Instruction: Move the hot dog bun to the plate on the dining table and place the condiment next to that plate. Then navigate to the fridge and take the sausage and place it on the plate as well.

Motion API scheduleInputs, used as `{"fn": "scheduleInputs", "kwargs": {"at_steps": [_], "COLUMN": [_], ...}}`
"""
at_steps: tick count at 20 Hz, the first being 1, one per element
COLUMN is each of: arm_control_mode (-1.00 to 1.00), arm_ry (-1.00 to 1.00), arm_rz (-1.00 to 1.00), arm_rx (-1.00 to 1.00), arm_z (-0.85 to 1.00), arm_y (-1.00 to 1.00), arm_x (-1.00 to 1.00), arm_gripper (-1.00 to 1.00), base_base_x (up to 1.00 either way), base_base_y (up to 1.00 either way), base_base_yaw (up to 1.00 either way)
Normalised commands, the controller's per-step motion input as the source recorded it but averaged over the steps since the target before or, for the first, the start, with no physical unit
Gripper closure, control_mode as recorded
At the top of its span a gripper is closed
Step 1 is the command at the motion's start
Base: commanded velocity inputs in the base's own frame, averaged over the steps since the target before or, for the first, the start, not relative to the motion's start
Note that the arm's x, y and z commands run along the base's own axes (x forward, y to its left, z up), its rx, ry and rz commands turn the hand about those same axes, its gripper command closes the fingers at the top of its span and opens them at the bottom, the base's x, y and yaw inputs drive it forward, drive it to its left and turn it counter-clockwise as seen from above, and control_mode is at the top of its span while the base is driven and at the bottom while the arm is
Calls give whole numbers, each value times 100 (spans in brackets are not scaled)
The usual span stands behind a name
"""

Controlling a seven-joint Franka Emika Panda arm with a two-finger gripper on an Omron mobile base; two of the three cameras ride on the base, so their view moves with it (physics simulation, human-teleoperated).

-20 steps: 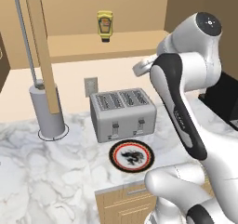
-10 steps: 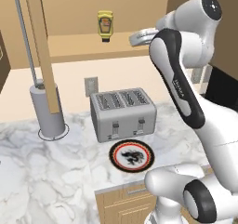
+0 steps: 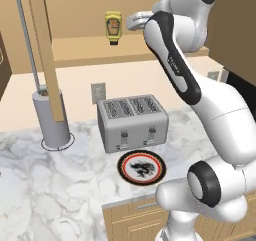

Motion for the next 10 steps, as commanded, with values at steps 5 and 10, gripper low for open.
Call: {"fn": "scheduleInputs", "kwargs": {"at_steps": [5, 10], "arm_control_mode": [-100, -100], "arm_ry": [0, 0], "arm_rz": [9, 14], "arm_rx": [4, 6], "arm_z": [2, 0], "arm_y": [0, 0], "arm_x": [40, 66], "arm_gripper": [-100, -100], "base_base_x": [0, 0], "base_base_y": [0, 0], "base_base_yaw": [0, 0]}}
